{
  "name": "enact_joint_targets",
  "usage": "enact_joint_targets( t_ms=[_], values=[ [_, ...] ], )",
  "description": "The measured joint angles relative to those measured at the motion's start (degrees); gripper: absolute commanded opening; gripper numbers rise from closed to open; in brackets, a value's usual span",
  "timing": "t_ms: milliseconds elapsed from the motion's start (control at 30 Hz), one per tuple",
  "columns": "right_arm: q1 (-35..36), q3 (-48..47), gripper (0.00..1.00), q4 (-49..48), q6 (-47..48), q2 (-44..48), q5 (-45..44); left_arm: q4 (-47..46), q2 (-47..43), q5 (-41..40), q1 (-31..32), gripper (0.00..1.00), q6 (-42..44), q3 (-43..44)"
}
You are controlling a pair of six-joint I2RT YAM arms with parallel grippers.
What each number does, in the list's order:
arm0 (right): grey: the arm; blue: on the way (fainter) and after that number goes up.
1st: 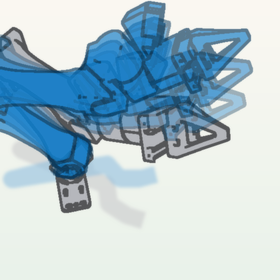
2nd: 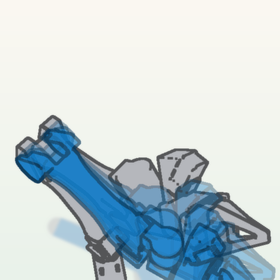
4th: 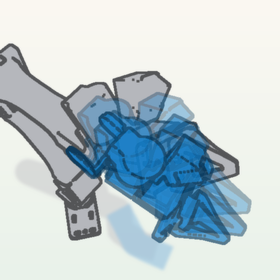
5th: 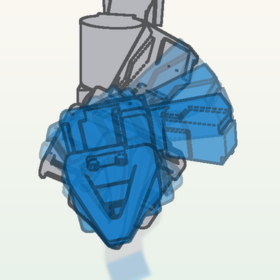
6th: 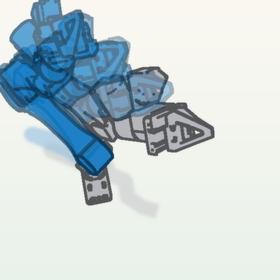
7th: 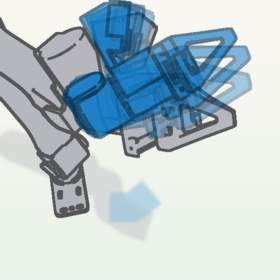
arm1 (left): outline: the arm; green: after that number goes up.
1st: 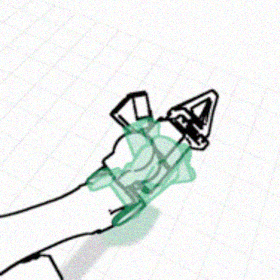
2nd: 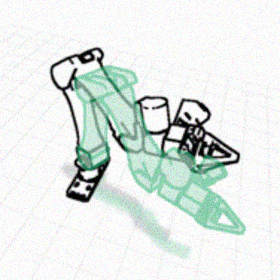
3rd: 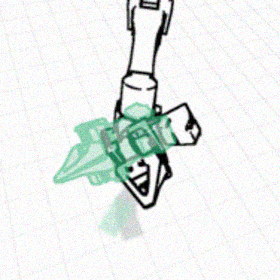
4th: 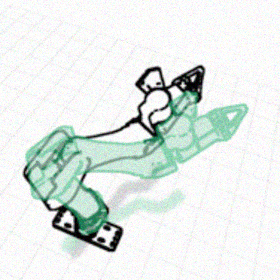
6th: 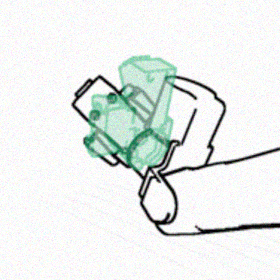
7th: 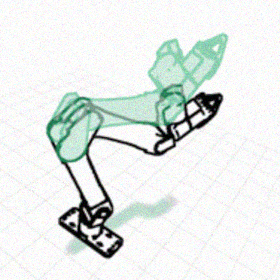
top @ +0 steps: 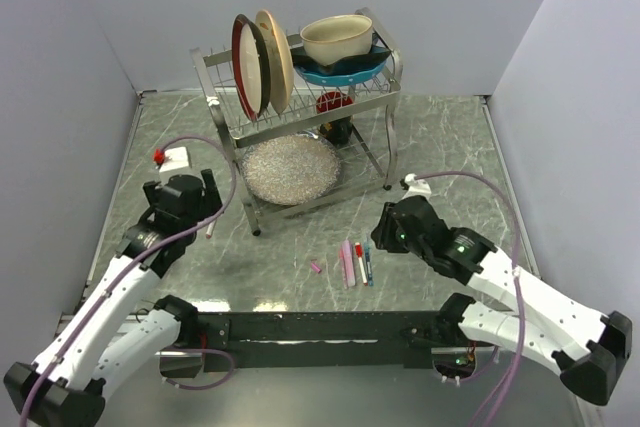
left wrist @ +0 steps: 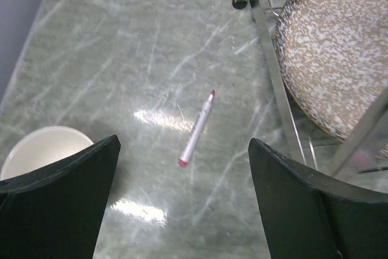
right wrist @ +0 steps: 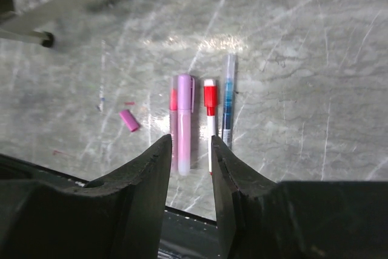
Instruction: Insert the pens into the pen caps
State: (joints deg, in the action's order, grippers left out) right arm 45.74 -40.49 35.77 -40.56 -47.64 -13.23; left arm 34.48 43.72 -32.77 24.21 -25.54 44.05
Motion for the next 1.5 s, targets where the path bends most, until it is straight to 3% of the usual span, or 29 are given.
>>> enact_joint_targets(
  t_ms=[167, 200, 300, 400, 567, 833, 1333, 1500],
  values=[
    [0.0, -0.76, 0.4, 1.84, 1.14, 4.52, -1.16, -5.4, 1.79, 2.12, -3.3, 0.88, 6.45, -1.4],
    [0.0, -0.76, 0.4, 2.12, 1.29, 5.05, -1.27, -6.12, 1.95, 3.13, -4.9, 0.8, 6.51, -1.4],
    [0.0, -0.76, 0.4, 2.95, 1.66, 6.56, -1.92, -8.07, 2.23, 6.8, -10.51, 0.7, 4.39, -1.4],
    [0.0, -0.76, 0.4, 3.43, 1.86, 7.82, -2.45, -8.61, 4.39, 10.91, -16.39, 0.77, 0.72, -1.4],
    [0.0, -0.68, 0.4, 3.69, 1.88, 10.54, -3.08, -8.68, 12.94, 19.32, -23.04, 0.74, -5.62, -2.97],
    [0.0, -0.63, 0.4, 3.67, 1.88, 11.23, -4.22, -9.31, 18.8, 26.05, -23.26, 0.69, -10.27, -7.34],
    [0.0, -0.63, 0.4, 2.82, 2.32, 9.53, -4.35, -14.51, 29.99, 26.32, -23.23, 0.64, -11.61, -7.87],
    [0.0, -0.63, 0.4, 2.82, 2.34, 9.99, -4.35, -15.34, 33.51, 25.7, -22.64, 0.53, -11.43, -7.43]
  ],
)
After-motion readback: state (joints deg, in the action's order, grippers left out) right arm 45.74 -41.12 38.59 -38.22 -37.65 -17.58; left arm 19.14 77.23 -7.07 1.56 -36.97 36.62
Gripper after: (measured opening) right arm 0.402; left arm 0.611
